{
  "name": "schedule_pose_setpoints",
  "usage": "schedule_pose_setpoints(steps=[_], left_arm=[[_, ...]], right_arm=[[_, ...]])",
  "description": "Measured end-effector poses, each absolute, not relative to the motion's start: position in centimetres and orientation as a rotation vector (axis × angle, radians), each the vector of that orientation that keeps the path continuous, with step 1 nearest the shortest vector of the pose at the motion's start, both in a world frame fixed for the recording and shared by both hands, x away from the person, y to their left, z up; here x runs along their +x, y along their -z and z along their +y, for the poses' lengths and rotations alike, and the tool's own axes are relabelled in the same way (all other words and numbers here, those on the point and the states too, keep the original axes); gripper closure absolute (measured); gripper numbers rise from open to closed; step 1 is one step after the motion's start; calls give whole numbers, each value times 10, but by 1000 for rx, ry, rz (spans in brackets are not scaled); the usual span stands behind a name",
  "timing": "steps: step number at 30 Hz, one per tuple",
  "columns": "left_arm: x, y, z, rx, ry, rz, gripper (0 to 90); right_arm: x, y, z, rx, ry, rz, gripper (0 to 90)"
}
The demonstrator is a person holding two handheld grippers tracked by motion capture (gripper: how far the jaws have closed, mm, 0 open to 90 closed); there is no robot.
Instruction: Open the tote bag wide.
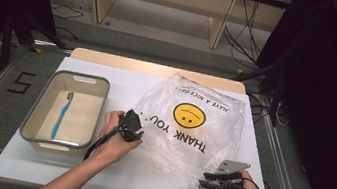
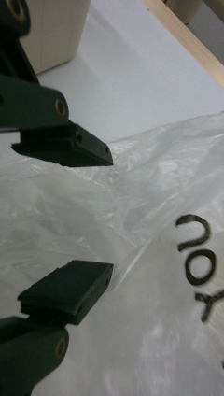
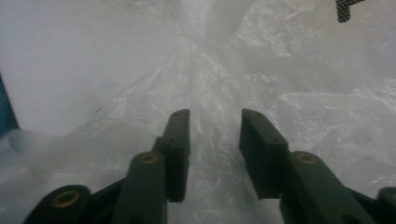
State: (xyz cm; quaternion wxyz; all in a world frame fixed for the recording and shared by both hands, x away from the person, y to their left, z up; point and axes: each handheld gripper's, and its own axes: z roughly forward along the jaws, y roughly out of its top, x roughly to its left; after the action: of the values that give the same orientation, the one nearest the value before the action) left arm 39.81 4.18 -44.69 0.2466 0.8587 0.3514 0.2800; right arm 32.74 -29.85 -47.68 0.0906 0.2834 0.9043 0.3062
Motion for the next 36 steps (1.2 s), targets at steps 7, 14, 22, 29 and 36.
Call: schedule_pose_setpoints(steps=[7, 14, 22, 29, 36], left_arm=[[370, 427, 47, 2309, -717, 876, 299], [347, 434, 48, 2331, -613, 782, 410], [340, 447, 51, 2363, -561, 769, 504], [337, 451, 49, 2376, -557, 756, 526], [335, 453, 48, 2383, -563, 747, 506]], right_arm=[[329, 477, -297, 887, -899, 2682, 900], [325, 474, -295, 928, -905, 2719, 900], [317, 469, -288, 867, -919, 2802, 900], [316, 447, -272, 771, -1023, 2654, 711], [335, 448, -243, 703, -1064, 2581, 498]])
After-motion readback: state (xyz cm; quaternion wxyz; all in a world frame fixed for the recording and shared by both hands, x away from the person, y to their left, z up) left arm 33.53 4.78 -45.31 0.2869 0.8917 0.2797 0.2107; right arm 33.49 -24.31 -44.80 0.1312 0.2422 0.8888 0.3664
